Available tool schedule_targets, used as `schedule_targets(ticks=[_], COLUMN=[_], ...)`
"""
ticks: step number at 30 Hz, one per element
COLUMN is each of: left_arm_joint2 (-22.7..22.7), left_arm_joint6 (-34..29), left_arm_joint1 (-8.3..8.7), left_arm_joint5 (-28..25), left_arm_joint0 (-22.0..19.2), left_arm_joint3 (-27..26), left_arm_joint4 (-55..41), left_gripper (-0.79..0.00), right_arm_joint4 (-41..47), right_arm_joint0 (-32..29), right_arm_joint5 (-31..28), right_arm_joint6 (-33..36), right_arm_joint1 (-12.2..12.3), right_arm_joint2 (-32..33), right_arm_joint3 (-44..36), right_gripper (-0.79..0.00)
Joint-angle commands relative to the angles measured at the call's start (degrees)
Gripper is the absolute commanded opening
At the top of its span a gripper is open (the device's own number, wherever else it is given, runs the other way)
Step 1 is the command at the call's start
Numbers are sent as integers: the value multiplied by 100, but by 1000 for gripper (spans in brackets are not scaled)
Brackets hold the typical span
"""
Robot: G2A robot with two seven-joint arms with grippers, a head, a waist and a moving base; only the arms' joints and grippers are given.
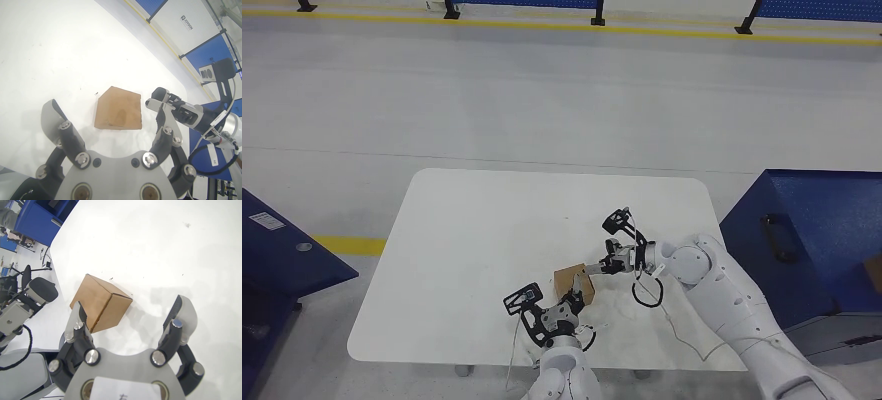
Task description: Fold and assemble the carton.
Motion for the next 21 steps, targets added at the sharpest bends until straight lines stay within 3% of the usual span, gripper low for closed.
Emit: schedule_targets(ticks=[1, 9, 15, 21], left_arm_joint2=[-13, 617, 1181, 1181], left_arm_joint6=[3, 54, -513, -513], left_arm_joint1=[4, 295, 358, 358], left_arm_joint5=[-15, 280, 430, 430], left_arm_joint0=[0, 150, -173, -173], left_arm_joint3=[3, 121, 411, 411], left_arm_joint4=[4, 846, 647, 647], left_gripper=[0, 0, 0, 0], right_arm_joint4=[-7, -5, 381, 381], right_arm_joint0=[-14, -193, -217, -217], right_arm_joint5=[11, 192, 5, 5], right_arm_joint6=[-24, -258, -132, -132], right_arm_joint1=[0, 59, 51, 51], right_arm_joint2=[0, 196, 222, 222], right_arm_joint3=[-13, -85, -12, -12], right_gripper=[0, 0, 0, 0])
